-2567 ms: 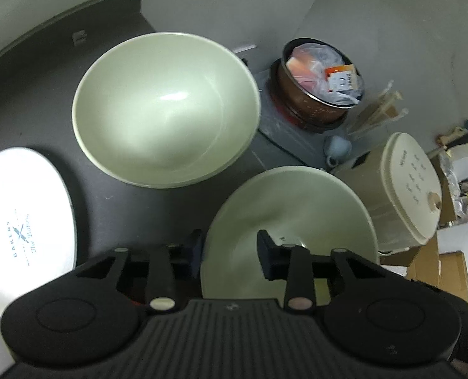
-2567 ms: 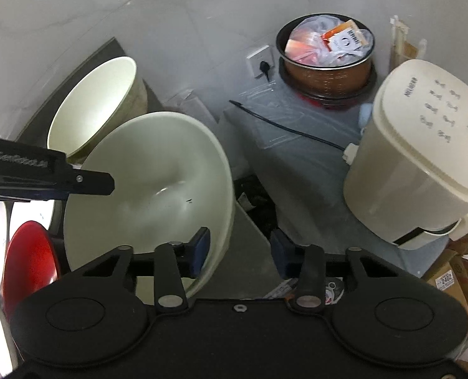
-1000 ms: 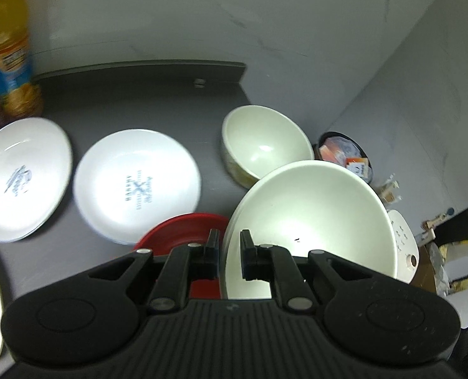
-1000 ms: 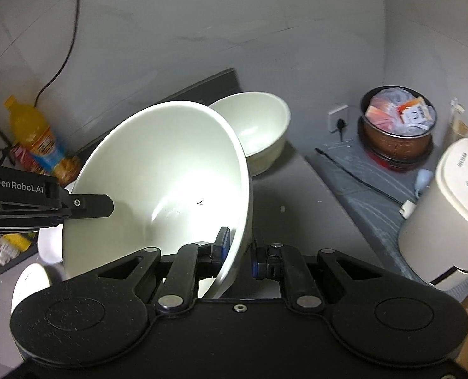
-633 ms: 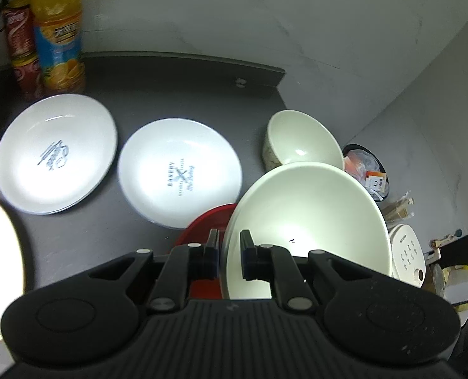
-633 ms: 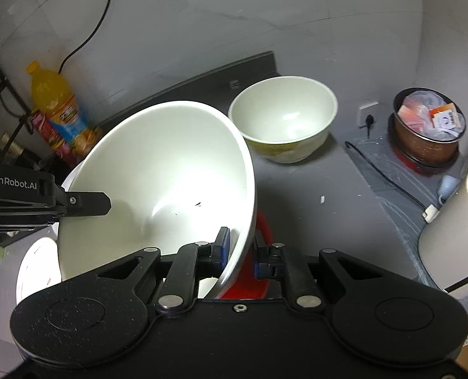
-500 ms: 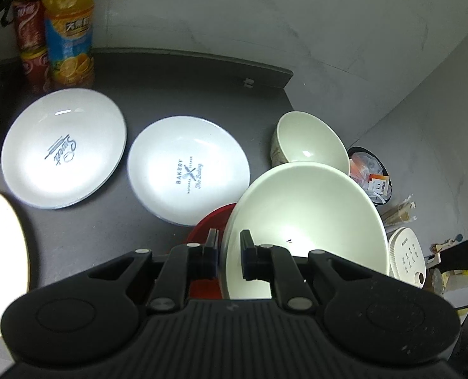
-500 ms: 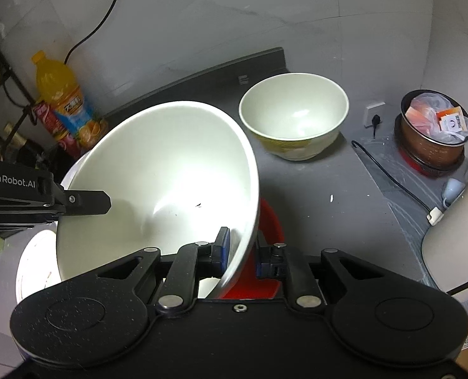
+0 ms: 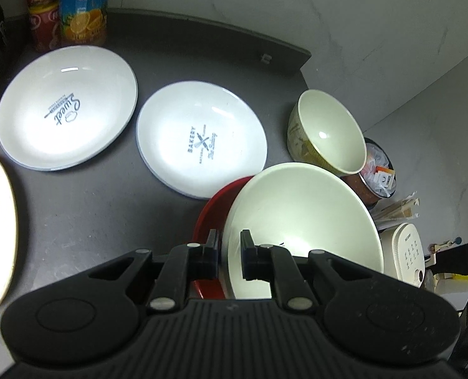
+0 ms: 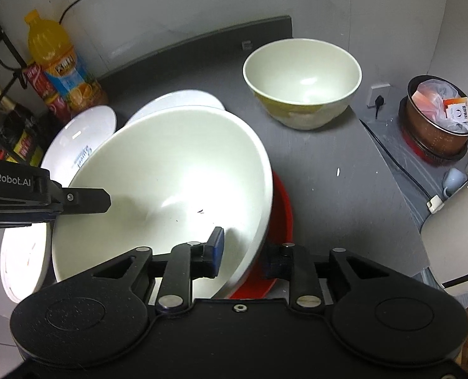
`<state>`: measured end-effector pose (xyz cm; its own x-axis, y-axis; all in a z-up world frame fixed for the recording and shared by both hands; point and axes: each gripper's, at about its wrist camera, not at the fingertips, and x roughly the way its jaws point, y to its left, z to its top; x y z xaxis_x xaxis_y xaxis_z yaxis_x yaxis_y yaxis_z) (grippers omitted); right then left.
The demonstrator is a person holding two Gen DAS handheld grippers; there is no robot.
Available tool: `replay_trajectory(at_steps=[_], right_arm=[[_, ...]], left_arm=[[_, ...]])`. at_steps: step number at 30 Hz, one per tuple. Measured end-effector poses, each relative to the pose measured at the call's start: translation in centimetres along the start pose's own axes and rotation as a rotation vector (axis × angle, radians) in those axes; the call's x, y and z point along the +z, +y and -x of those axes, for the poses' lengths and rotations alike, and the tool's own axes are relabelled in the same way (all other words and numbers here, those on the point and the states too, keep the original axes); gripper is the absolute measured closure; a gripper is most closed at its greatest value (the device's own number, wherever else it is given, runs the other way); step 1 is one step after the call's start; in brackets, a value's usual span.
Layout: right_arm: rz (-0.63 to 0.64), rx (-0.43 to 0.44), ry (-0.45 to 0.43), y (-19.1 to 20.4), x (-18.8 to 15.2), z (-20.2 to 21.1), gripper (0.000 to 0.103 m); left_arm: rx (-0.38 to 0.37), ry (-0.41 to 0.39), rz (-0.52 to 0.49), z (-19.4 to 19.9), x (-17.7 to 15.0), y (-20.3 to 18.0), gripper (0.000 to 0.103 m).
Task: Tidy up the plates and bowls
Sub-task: 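Lift the large cream bowl and lower it into the red bowl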
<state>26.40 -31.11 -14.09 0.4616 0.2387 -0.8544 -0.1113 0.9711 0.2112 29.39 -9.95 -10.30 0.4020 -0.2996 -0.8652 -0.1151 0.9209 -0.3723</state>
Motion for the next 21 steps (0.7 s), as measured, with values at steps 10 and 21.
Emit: replay_trajectory(at_steps=[10,21], right_arm=[[0.031,-0.013,0.045,-0.1,0.0,-0.6,0.068],[-0.007,-0.02,0.036,-0.3,0.2,-0.3,0.074]], left_arm=[[0.025,0.045,0.009,-2.3,-0.6,0.9,0.092],[0.028,0.06,0.018,-2.3,0.2,0.8,0.088]])
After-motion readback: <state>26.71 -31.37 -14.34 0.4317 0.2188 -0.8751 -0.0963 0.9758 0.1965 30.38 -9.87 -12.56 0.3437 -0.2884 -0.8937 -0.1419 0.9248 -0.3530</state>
